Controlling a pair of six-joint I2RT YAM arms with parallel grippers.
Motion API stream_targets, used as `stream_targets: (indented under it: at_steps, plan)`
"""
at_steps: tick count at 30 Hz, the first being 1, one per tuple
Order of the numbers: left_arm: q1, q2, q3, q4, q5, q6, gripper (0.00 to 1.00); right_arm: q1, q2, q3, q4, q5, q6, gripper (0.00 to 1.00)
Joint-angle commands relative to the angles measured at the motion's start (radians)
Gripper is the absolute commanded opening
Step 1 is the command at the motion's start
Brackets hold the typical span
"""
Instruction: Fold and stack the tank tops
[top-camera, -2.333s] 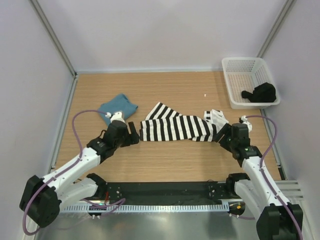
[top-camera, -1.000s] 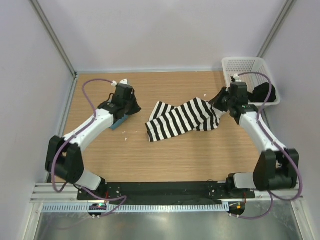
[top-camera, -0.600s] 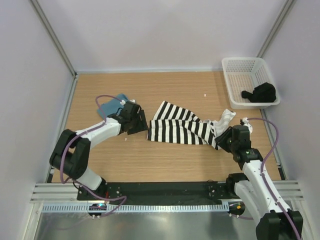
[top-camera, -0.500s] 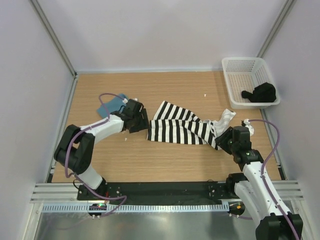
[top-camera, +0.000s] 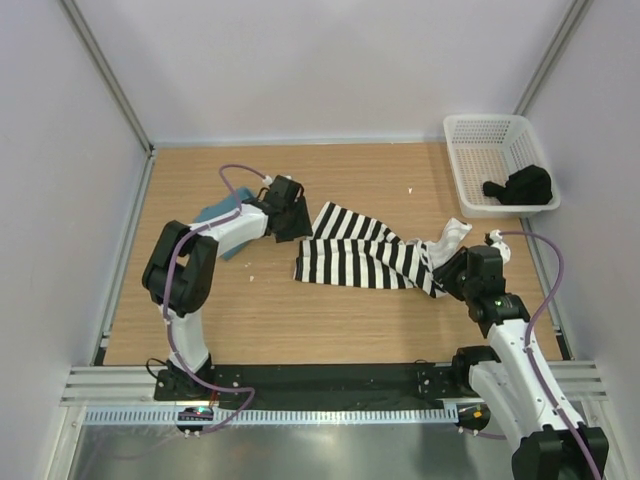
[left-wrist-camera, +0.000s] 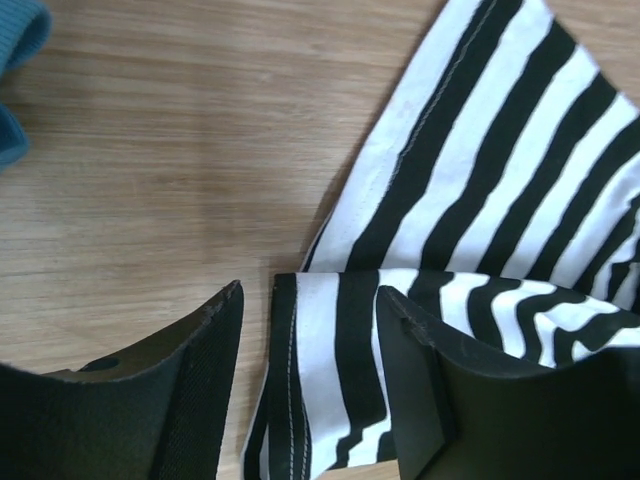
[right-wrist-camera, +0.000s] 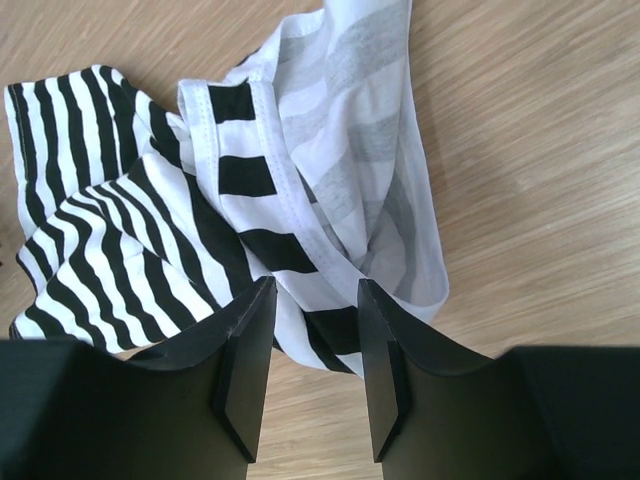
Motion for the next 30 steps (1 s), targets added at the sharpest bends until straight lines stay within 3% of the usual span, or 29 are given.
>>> stream_targets:
  at_steps: [1,12,16,19,21,23,25,30]
  plan:
    - [-0.004,0.024,0.042,-0.051,0.002,0.019,0.56,0.002,-0.016,0.07,0.035,0.018,-0.025,0.44]
    - [-0.021,0.066,0.06,-0.075,0.018,0.022,0.48,0.004,0.047,0.157,0.028,0.059,-0.053,0.44]
    - [-0.021,0.097,0.079,-0.078,0.018,0.02,0.41,0.002,0.055,0.16,0.033,0.059,-0.054,0.44]
    - [-0.03,0.112,0.085,-0.086,0.015,0.022,0.33,0.002,0.061,0.156,0.041,0.062,-0.054,0.44]
    - [-0.035,0.108,0.079,-0.09,-0.001,0.022,0.17,0.004,0.075,0.159,0.053,0.068,-0.057,0.45]
    - [-0.033,0.087,0.068,-0.09,-0.015,0.023,0.0,0.002,0.101,0.163,0.086,0.068,-0.065,0.49]
    - [-0.033,0.059,0.05,-0.092,-0.04,0.029,0.0,0.002,0.182,0.191,0.107,0.047,-0.085,0.58]
    - [-0.033,-0.105,-0.001,-0.077,-0.09,0.055,0.0,0.002,0.357,0.283,0.148,-0.114,-0.146,0.68]
